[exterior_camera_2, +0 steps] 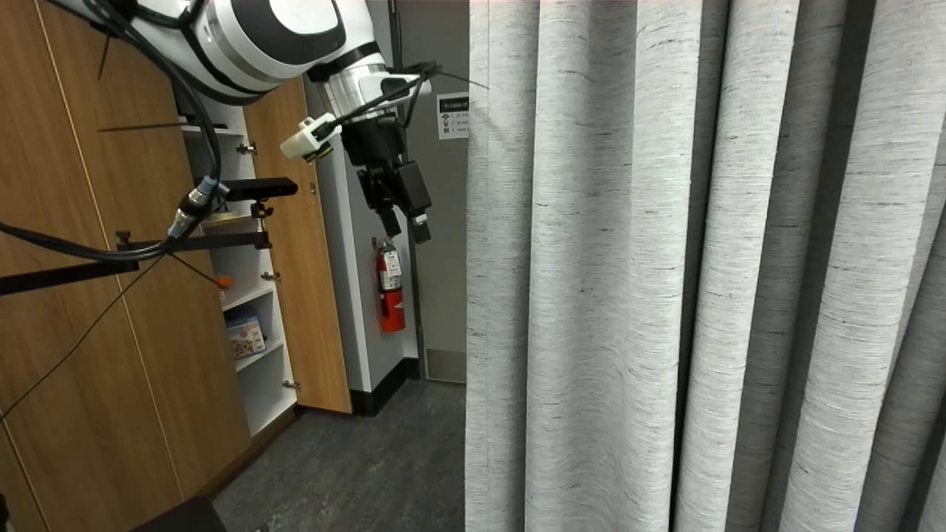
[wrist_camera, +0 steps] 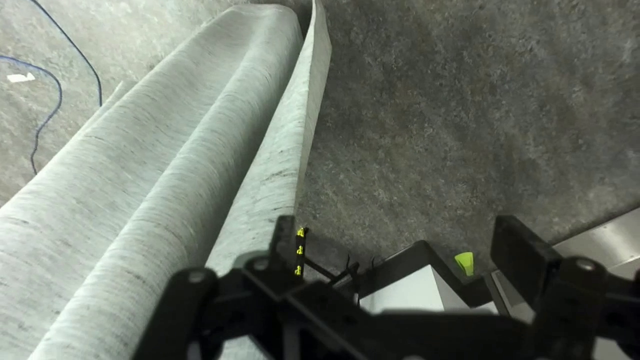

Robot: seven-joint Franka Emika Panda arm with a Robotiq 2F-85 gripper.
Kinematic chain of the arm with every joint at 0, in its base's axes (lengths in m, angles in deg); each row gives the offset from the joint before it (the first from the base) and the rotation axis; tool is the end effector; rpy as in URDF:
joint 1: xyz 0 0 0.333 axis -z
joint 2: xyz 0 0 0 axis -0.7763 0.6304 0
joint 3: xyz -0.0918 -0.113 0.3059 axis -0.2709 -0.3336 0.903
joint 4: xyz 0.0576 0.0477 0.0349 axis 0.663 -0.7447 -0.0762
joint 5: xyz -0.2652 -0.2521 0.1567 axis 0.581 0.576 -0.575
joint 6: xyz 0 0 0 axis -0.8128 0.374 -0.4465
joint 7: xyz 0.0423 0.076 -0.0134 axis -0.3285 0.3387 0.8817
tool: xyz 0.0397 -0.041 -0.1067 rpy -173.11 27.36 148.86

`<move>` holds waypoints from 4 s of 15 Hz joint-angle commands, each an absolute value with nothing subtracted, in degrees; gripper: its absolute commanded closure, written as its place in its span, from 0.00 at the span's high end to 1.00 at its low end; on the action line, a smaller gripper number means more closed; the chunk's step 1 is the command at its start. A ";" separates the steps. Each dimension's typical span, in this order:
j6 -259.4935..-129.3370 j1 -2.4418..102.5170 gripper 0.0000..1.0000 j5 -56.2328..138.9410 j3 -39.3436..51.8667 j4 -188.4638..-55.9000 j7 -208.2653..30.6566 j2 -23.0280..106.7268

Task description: Pull the curtain to the right

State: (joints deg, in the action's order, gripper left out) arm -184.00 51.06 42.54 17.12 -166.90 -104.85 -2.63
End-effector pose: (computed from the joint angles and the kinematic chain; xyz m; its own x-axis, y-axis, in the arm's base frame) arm 0.4223 0.0515 0.5258 0.9384 -0.2022 0.2802 -0.2183 -0.9755 0.0271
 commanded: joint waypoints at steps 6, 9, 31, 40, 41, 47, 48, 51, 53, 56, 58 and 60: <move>-188.95 53.72 1.00 42.77 17.41 -169.14 -107.71 -4.90; -188.05 55.58 1.00 42.17 16.45 -167.77 -109.57 -3.44; -196.29 60.61 1.00 45.22 17.43 -161.69 -122.86 0.76; -196.82 60.88 0.96 44.27 15.82 -161.24 -123.63 -0.49; -196.87 60.86 0.74 44.26 15.70 -161.21 -123.55 -0.53; -196.89 60.53 0.36 43.89 15.31 -161.42 -123.05 -0.82; -196.96 60.54 0.30 43.93 15.32 -161.51 -123.04 -0.88; -196.84 60.19 0.08 43.52 15.04 -161.78 -122.29 -1.05; -196.62 59.48 0.00 42.80 14.76 -162.23 -120.92 -1.44; -194.55 54.81 0.01 37.15 12.75 -164.50 -110.73 -3.86; -193.36 52.66 0.01 34.78 13.40 -167.97 -105.82 -7.74; -192.13 49.85 0.01 33.12 14.27 -172.30 -101.96 -12.79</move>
State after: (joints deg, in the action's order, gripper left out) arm -194.70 54.16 36.51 14.41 -165.13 -107.90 -4.47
